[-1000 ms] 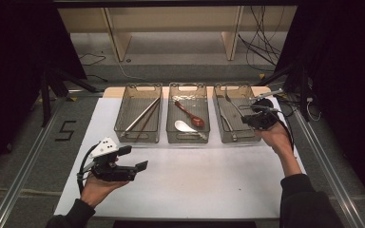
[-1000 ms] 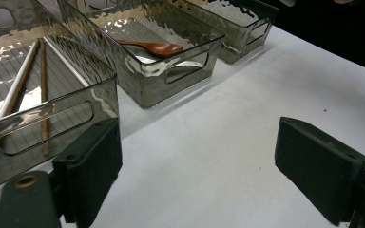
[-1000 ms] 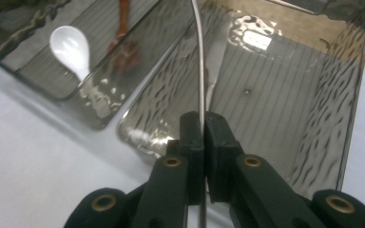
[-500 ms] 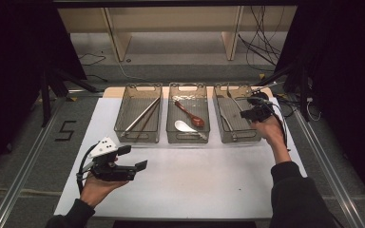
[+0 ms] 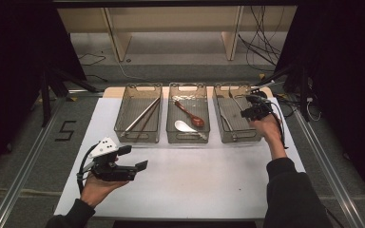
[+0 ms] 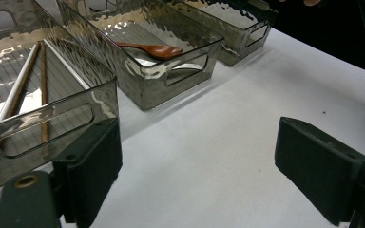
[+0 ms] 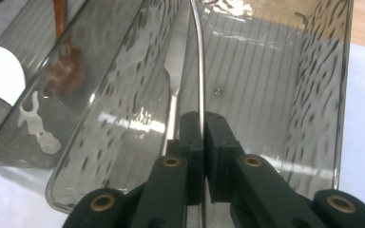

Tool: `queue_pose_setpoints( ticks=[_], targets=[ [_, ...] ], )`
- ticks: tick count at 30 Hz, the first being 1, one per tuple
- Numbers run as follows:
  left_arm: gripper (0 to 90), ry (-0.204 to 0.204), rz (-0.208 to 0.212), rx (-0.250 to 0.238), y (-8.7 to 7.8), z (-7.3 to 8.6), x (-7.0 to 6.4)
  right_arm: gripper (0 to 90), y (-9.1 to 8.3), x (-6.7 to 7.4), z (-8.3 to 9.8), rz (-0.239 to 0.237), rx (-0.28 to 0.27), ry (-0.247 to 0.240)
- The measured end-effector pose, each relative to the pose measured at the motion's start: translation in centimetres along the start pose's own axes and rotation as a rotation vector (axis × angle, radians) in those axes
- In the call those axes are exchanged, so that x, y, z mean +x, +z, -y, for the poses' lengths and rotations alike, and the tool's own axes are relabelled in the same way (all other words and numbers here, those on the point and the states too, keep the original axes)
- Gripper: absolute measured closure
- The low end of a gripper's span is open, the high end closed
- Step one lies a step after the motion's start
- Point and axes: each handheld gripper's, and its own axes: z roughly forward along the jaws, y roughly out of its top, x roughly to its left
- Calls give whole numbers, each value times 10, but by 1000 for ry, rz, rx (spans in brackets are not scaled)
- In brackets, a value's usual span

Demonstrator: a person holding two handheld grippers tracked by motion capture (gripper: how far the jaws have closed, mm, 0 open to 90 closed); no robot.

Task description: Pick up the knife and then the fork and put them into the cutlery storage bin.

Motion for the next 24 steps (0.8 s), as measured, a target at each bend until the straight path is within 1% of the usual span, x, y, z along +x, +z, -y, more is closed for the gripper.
queue_pose_setpoints(
  ticks=[1, 5, 6, 7, 8, 9, 10, 12, 15, 17, 18, 20, 24],
  targets=[
    [154, 5, 0, 4, 0, 0, 0, 871, 1, 1, 0, 3, 5, 0],
    [154, 0, 1, -2, 0, 0, 0, 865, 4, 1, 0, 16, 15, 0],
    [154, 2, 2, 1, 0, 0, 0, 849, 5, 1, -1, 27, 13, 3],
    [154, 2, 3, 2, 0, 0, -1, 796, 6, 0, -1, 30, 5, 10],
    [154, 2, 4, 5, 0, 0, -1, 747, 6, -2, -1, 9, -3, 23],
    [154, 3, 4, 6, 0, 0, -1, 732, 5, -3, -2, -10, 0, 32],
    [154, 2, 4, 7, 0, 0, 0, 722, 4, -2, -3, -9, 0, 21],
    [154, 1, 4, 6, 0, 0, 0, 699, 2, -2, -3, -14, -12, 20],
    [153, 0, 1, -1, 0, 0, 0, 635, -1, -2, -2, -17, -28, 22],
    [153, 4, 1, 2, -1, 0, 0, 610, -2, -1, -1, -31, -29, 22],
    [153, 2, 2, 1, -1, 0, -1, 584, -2, 1, 0, -37, -27, 15],
    [152, -1, 1, -2, 0, 0, 0, 563, -5, 5, 1, -47, -29, 1],
    [152, -6, 4, -5, -1, 0, 0, 506, -14, 17, 5, -83, -66, -41]
  ],
)
